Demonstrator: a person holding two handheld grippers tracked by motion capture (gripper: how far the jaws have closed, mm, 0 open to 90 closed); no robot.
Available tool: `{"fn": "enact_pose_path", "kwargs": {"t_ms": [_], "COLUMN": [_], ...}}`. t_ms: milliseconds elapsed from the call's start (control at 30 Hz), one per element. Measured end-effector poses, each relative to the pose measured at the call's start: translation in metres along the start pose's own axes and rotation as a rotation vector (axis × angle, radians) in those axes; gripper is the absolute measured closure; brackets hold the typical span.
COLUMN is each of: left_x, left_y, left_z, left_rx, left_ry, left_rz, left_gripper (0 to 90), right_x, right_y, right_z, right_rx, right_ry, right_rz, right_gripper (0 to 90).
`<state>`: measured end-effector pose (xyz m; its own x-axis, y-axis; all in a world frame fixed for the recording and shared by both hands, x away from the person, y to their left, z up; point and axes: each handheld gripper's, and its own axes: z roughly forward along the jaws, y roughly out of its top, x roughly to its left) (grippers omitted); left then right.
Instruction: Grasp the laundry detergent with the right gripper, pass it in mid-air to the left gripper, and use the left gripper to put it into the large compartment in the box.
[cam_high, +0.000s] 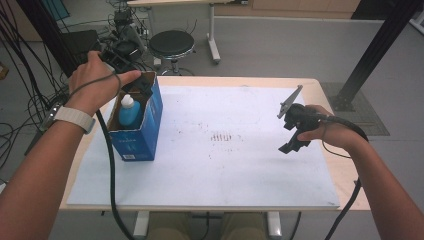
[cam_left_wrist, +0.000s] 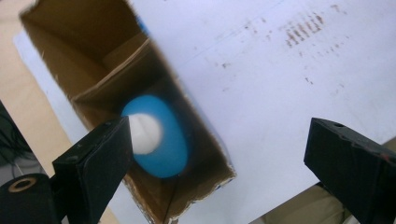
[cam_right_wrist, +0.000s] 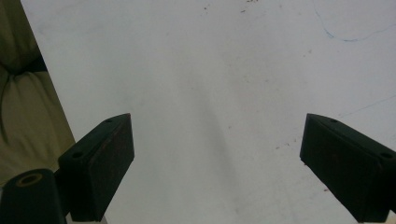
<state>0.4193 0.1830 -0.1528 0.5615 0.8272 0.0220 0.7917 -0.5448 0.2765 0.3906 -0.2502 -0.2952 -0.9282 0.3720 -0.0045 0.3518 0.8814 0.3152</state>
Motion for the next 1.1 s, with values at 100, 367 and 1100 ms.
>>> {"fn": "enact_pose_path", "kwargs": {"t_ms": [100,367,1100], "left_x": [-0.010,-0.030,-0.085], "left_y": [0.006,0.019,0.040], "left_z": [-0.003,0.000,0.032], "left_rx": [-0.005,-0.014,-0.002], "left_ry": [-0.010,-0.067,-0.167], "left_rz": [0.063,0.208,0.544], "left_gripper": [8.0,8.5,9.0], "right_x": [0.000,-0.001,-0.002], "right_y": [0.000,-0.001,-0.008], "right_z": [-0.001,-0.006,-0.013], "right_rx": [0.002,0.003,-0.003], "right_ry": [-0.002,-0.008,-0.019], "right_rz": [0.002,0.017,0.043], "right_gripper": [10.0,10.0,9.1]}}
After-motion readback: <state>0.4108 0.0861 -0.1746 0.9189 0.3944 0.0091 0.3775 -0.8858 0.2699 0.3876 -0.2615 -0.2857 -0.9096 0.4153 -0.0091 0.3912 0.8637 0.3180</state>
